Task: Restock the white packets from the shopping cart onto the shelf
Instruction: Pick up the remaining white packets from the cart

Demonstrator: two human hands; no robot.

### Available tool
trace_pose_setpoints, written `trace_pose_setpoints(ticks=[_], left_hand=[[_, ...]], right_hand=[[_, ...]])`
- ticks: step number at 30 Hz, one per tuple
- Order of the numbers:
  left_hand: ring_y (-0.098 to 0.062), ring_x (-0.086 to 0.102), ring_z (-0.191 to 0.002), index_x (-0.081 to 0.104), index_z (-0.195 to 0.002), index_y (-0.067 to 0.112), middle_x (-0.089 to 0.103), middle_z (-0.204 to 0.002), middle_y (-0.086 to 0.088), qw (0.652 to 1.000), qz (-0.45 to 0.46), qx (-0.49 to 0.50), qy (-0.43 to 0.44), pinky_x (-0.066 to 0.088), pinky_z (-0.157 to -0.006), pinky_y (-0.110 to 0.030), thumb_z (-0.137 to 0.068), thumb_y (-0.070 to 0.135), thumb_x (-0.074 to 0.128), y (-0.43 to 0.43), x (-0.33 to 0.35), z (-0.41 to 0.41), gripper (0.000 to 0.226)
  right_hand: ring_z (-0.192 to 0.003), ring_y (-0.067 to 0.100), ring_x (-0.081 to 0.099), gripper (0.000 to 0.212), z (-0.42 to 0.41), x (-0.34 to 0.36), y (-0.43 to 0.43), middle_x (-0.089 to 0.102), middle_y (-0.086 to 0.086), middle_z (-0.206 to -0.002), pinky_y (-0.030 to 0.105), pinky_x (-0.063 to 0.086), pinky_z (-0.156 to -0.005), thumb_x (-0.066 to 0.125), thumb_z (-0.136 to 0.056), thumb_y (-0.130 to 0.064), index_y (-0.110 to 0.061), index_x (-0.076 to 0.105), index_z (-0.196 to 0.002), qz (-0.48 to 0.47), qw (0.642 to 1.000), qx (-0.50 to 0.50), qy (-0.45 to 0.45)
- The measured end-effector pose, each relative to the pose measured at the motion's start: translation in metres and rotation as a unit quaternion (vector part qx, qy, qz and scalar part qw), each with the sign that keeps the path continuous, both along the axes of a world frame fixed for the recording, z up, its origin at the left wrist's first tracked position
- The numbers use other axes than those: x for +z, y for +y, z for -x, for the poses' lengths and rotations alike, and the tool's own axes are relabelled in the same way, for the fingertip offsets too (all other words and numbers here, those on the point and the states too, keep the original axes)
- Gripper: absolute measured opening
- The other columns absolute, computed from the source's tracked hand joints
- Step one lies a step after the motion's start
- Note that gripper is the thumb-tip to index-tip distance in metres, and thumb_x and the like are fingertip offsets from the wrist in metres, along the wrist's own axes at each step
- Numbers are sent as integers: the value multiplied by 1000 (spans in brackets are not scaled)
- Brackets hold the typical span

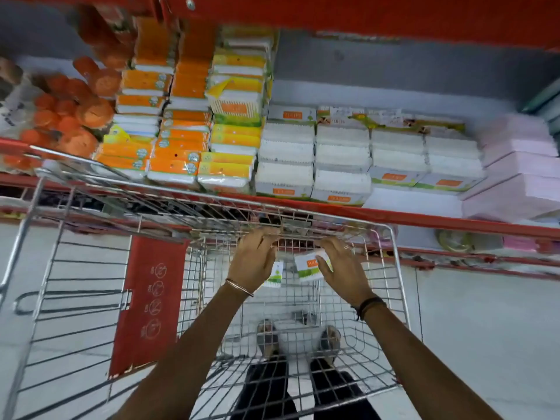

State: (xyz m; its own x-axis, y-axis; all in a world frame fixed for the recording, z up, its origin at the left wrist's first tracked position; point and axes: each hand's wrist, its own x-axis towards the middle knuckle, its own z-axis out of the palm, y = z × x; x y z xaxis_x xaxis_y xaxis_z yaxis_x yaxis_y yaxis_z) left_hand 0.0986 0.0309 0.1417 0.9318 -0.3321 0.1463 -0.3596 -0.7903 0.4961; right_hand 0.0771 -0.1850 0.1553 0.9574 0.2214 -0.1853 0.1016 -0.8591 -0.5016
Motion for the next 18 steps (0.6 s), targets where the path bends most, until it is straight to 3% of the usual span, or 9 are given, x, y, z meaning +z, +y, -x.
trace_pose_setpoints(ticks=[5,8,14,18], left_hand=[[-37,58,-101,57,-115,4,61,-114,-19,990,-28,-16,136,52,-83,-48,-87,26,39,12,-56,14,40],[-39,50,-116,51,-124,2,54,-126,-21,981,-50,-21,186,49,-91,-51,-85,16,57,13,-91,15,42],[-29,22,-139,15,-144,4,24,-151,-16,945,-190,-57,260,26,-113,-45,-79,23,68,16,-155,6,86],[-28,16,-141,15,-144,5,18,-154,-14,927,-224,-60,295,15,-118,-45,-73,20,75,15,-178,-5,94]], right_hand=[[-120,33,49,41,1,-58,2,43,13,-142,42,43,-100,48,-95,-16,-11,41,-135,24,994,1,108],[-124,30,47,49,-8,-89,5,43,11,-142,36,40,-101,52,-91,-11,-10,37,-137,35,988,25,150],[-143,28,23,74,-30,-152,7,24,13,-155,38,24,-117,60,-83,-5,-8,19,-145,114,975,70,176],[-145,28,14,82,-36,-177,3,18,13,-156,41,17,-118,63,-81,-7,-6,13,-146,182,961,102,181]])
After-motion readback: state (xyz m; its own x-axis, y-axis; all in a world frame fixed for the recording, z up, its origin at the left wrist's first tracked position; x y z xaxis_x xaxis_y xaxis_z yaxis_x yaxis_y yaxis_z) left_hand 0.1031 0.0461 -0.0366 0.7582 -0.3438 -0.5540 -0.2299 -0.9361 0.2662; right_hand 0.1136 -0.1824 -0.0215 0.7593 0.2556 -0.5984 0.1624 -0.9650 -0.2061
